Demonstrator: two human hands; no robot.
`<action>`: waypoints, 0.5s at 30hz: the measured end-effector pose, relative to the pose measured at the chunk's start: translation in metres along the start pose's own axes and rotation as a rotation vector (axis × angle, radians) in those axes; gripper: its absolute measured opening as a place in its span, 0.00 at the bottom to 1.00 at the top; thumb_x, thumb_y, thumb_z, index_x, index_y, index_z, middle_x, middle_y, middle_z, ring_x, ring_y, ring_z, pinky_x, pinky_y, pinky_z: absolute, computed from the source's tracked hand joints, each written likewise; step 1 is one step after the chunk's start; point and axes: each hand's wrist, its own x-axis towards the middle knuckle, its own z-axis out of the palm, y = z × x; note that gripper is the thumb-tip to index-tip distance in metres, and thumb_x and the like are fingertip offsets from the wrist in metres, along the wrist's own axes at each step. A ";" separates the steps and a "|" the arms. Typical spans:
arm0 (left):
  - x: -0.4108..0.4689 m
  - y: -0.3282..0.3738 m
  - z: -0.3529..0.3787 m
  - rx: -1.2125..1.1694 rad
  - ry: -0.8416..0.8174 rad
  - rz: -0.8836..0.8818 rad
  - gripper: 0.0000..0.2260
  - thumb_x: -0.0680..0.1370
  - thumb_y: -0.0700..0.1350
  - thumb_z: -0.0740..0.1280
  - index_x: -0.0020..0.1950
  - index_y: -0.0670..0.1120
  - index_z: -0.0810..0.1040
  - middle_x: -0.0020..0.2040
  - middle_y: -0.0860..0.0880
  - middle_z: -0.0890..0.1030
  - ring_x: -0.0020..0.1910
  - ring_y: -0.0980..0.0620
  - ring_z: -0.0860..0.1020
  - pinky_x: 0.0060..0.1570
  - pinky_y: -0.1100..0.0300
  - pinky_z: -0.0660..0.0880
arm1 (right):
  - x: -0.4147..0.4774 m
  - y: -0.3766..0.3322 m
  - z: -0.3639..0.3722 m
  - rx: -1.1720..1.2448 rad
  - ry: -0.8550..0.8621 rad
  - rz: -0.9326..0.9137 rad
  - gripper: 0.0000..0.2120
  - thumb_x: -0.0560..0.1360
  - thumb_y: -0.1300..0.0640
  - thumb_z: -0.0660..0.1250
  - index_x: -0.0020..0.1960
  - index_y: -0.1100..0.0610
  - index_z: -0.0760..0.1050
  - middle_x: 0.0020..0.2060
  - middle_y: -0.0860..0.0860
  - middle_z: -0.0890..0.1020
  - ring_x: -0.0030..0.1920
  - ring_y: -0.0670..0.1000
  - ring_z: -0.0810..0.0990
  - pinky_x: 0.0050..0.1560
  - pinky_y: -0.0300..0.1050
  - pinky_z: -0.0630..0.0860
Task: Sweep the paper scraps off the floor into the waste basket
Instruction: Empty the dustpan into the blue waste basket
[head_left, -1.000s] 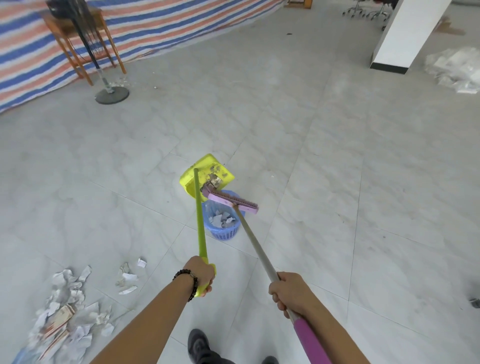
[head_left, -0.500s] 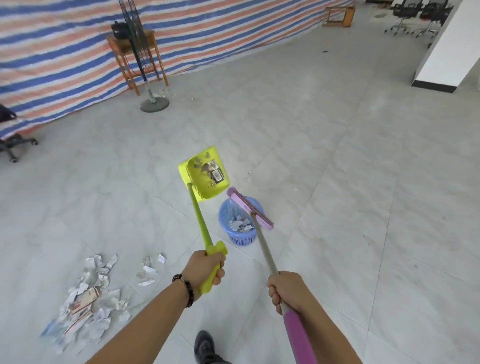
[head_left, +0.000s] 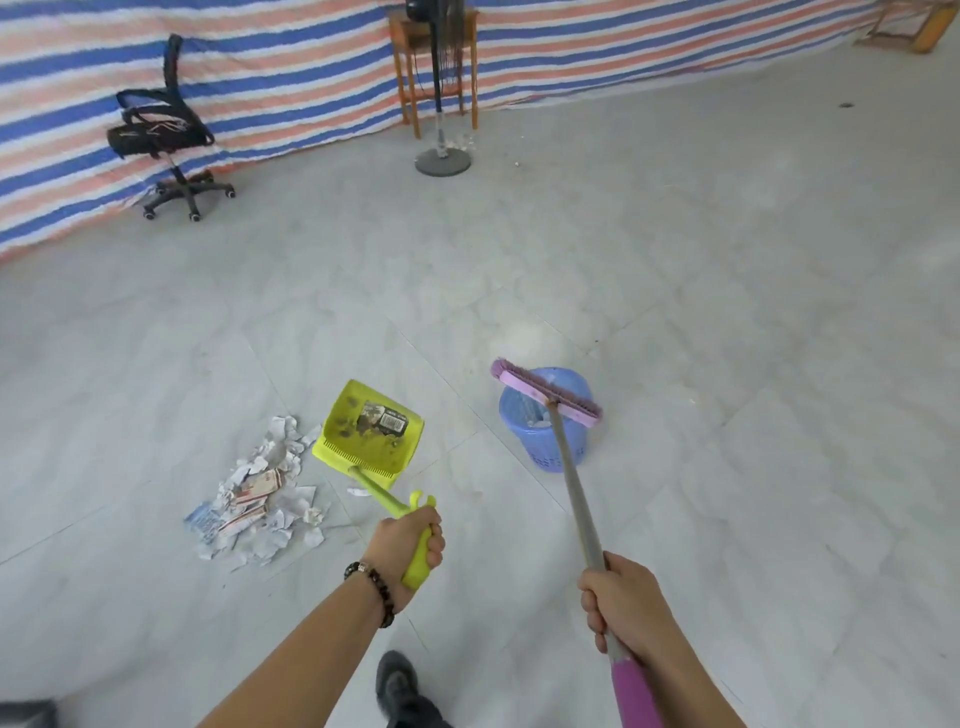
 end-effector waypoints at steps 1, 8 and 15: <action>0.007 0.003 -0.005 -0.010 0.004 -0.013 0.07 0.78 0.34 0.63 0.40 0.41 0.72 0.31 0.46 0.71 0.20 0.55 0.69 0.18 0.66 0.65 | 0.003 -0.001 0.005 -0.003 0.012 0.013 0.05 0.72 0.68 0.59 0.41 0.61 0.71 0.25 0.52 0.72 0.21 0.48 0.67 0.23 0.38 0.66; 0.052 0.022 -0.014 -0.002 -0.059 -0.124 0.08 0.79 0.34 0.62 0.41 0.42 0.71 0.32 0.47 0.69 0.20 0.56 0.69 0.18 0.68 0.65 | 0.008 -0.010 0.035 0.104 0.109 0.133 0.05 0.74 0.68 0.61 0.41 0.61 0.73 0.24 0.51 0.73 0.21 0.46 0.68 0.23 0.37 0.66; 0.079 0.038 0.021 0.169 -0.242 -0.203 0.06 0.78 0.35 0.63 0.41 0.42 0.71 0.32 0.46 0.71 0.20 0.56 0.69 0.17 0.67 0.65 | 0.001 -0.017 0.039 0.318 0.247 0.260 0.07 0.75 0.68 0.62 0.39 0.61 0.73 0.23 0.52 0.73 0.19 0.46 0.67 0.20 0.37 0.65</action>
